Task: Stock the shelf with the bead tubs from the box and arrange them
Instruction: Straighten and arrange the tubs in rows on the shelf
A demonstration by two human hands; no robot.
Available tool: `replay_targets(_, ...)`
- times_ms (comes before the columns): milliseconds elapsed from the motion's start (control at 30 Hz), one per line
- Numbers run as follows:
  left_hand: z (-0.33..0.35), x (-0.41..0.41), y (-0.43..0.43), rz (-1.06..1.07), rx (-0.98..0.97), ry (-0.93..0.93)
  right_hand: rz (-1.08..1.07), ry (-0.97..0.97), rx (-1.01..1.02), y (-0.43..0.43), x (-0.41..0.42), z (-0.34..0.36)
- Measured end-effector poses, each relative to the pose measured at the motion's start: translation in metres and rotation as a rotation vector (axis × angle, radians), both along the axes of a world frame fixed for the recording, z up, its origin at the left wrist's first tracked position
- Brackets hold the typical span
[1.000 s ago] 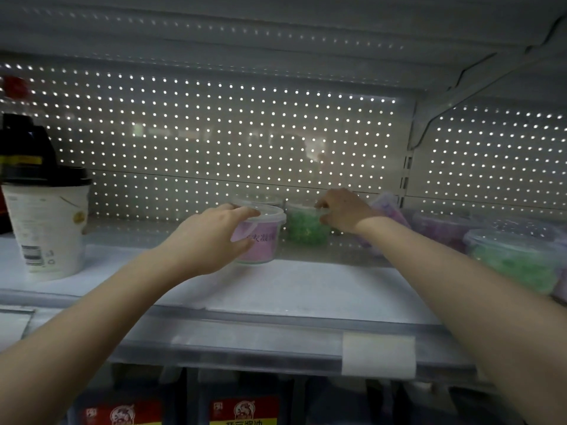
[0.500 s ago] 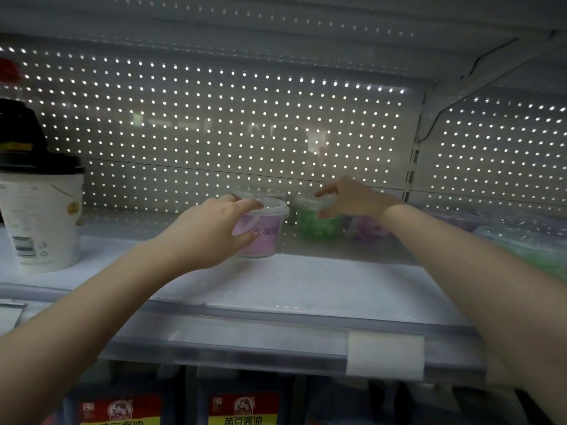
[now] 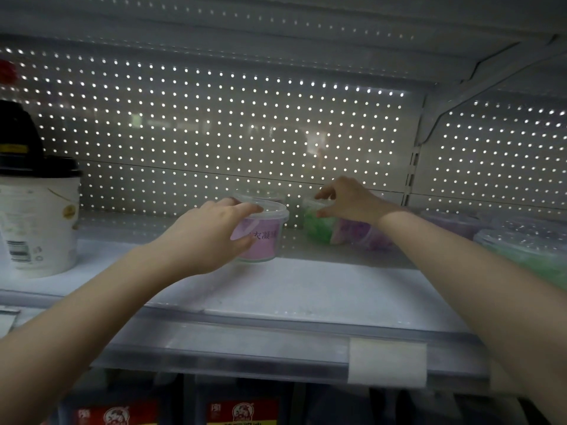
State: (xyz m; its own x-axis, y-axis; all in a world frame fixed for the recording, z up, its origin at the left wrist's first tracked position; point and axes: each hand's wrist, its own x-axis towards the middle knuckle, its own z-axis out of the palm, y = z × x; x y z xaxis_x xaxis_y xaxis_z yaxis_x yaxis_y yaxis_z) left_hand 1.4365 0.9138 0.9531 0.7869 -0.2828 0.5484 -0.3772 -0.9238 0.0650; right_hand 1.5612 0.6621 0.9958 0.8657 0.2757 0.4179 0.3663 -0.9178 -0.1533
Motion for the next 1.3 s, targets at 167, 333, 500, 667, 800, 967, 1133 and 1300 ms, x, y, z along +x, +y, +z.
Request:
replay_targets(167,0.000,0.001,0.000,0.006,0.012,0.004,-0.150,0.099,-0.168,-0.024,-0.001,-0.006)
replay_targets(333,-0.001,0.001,0.000,0.009,0.016,-0.007,-0.086,-0.005,-0.054,-0.010,0.004,-0.011)
replay_targets(500,0.000,0.002,0.000,0.003,0.021,-0.011,-0.045,-0.073,-0.063,0.013,0.006,-0.012)
replay_targets(667,0.000,0.003,0.000,-0.004,0.017,0.004,-0.086,-0.108,-0.148,0.025,0.008,-0.012)
replay_targets(800,-0.001,0.002,0.001,0.000,0.019,0.001,-0.066,-0.056,-0.151,0.021,-0.005,-0.007)
replay_targets(967,-0.002,0.000,0.000,0.006,0.006,0.006,-0.221,-0.095,-0.060,-0.027,-0.020,0.002)
replay_targets(1133,-0.002,-0.001,-0.003,0.020,0.002,0.012,-0.289,0.128,-0.078,-0.074,-0.035,0.003)
replay_targets(1300,-0.001,-0.002,-0.005,0.026,0.009,0.008,-0.355,0.049,-0.388,-0.078,-0.031,-0.010)
